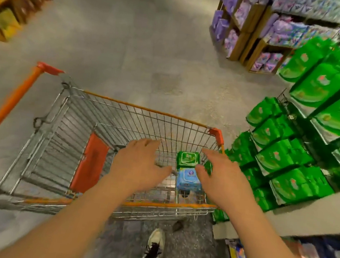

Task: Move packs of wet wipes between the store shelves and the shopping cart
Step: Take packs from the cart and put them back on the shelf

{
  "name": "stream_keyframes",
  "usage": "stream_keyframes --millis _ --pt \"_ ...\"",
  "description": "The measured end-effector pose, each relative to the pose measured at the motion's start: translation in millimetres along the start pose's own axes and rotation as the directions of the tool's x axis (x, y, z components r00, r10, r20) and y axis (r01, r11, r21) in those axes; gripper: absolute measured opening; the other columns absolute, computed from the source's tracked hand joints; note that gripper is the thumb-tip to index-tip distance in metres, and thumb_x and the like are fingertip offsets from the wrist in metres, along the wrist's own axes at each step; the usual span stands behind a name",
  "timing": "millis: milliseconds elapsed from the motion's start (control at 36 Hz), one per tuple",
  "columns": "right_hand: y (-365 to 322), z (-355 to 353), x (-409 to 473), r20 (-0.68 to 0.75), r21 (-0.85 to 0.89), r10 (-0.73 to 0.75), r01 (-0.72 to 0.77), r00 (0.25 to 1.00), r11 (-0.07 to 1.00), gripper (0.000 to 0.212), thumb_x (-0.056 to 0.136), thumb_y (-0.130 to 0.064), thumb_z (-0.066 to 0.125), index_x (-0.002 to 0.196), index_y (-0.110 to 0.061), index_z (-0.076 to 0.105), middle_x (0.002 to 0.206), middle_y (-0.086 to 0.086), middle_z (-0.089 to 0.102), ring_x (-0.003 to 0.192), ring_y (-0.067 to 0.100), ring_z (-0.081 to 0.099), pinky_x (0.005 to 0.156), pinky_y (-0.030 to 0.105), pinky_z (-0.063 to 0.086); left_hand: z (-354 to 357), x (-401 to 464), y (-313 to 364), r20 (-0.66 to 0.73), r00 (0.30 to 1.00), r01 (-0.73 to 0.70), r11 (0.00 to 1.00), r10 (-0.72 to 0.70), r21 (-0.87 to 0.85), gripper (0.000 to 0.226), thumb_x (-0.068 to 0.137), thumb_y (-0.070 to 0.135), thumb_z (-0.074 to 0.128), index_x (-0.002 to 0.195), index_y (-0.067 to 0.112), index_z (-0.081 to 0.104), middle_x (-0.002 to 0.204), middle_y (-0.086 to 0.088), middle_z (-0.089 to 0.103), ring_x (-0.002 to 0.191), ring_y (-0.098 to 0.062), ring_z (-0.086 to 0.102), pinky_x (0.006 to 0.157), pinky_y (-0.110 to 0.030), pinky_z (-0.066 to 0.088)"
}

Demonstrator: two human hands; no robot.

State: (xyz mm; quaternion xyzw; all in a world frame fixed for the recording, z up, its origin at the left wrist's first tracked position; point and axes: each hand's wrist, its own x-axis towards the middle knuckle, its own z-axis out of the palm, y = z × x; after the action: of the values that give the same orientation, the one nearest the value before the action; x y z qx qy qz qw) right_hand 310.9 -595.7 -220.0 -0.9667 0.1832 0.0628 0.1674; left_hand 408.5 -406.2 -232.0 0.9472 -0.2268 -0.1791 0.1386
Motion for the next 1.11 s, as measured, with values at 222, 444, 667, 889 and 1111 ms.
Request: stream_keyframes --millis 222,444,667,889,1111 --pt "37.0 25.1 80.1 0.135 0.165 0.052 -0.074 0.99 0.984 0.059 0.101 -0.044 0.055 0.155 -0.027 0.038 0.157 0.002 0.044 0.143 0.021 0.043 0.113 0.033 0.039 19.3 70.4 -5.3 0.155 0.981 0.129 0.989 -0.116 -0.078 0.086 0.083 0.07 0.054 0.157 0.032 0.032 0.164 0.0 0.032 0.15 -0.024 0.029 0.12 -0.043 0.03" --pt "82.4 77.0 134.2 0.279 0.328 0.274 -0.359 0.92 0.874 0.052 0.1 -0.044 0.055 0.148 -0.024 0.046 0.143 -0.002 0.057 0.108 0.018 0.058 0.085 0.026 0.041 72.4 130.4 -16.6 0.383 0.902 0.304 0.923 -0.199 -0.236 0.072 0.09 0.063 0.056 0.153 0.031 0.04 0.147 -0.002 0.055 0.076 -0.002 0.059 0.098 -0.029 0.044" --pt "123.7 172.3 172.3 0.43 0.455 0.464 -0.63 0.774 0.629 0.052 0.099 -0.034 0.062 0.144 -0.012 0.047 0.138 0.008 0.059 0.114 0.021 0.061 0.092 0.03 0.048 168.9 200.2 -33.3 0.561 0.783 0.53 0.76 -0.269 -0.376 0.052 0.094 0.055 0.061 0.136 0.024 0.058 0.129 0.002 0.064 0.102 -0.012 0.06 0.094 -0.031 0.048" --pt "154.3 271.5 219.6 0.415 0.446 0.587 -0.718 0.695 0.535 0.026 0.091 -0.032 0.067 0.106 -0.012 0.059 0.111 0.014 0.068 0.096 0.034 0.066 0.083 0.047 0.057 286.3 260.8 -22.1 0.697 0.658 0.732 0.458 -0.285 -0.504 0.034 0.092 0.046 0.065 0.117 0.023 0.062 0.131 -0.005 0.061 0.104 -0.022 0.057 0.084 -0.035 0.049" --pt "186.2 341.1 253.4 0.516 0.497 0.684 -0.83 0.516 0.252 0.06 0.088 -0.037 0.071 0.138 -0.007 0.054 0.131 0.013 0.062 0.105 0.029 0.062 0.078 0.034 0.046 369.5 282.7 -19.1 0.77 0.588 0.801 0.318 -0.248 -0.508 0.083 0.094 0.061 0.059 0.158 0.018 0.028 0.155 -0.008 0.045 0.129 -0.031 0.052 0.104 -0.046 0.046"
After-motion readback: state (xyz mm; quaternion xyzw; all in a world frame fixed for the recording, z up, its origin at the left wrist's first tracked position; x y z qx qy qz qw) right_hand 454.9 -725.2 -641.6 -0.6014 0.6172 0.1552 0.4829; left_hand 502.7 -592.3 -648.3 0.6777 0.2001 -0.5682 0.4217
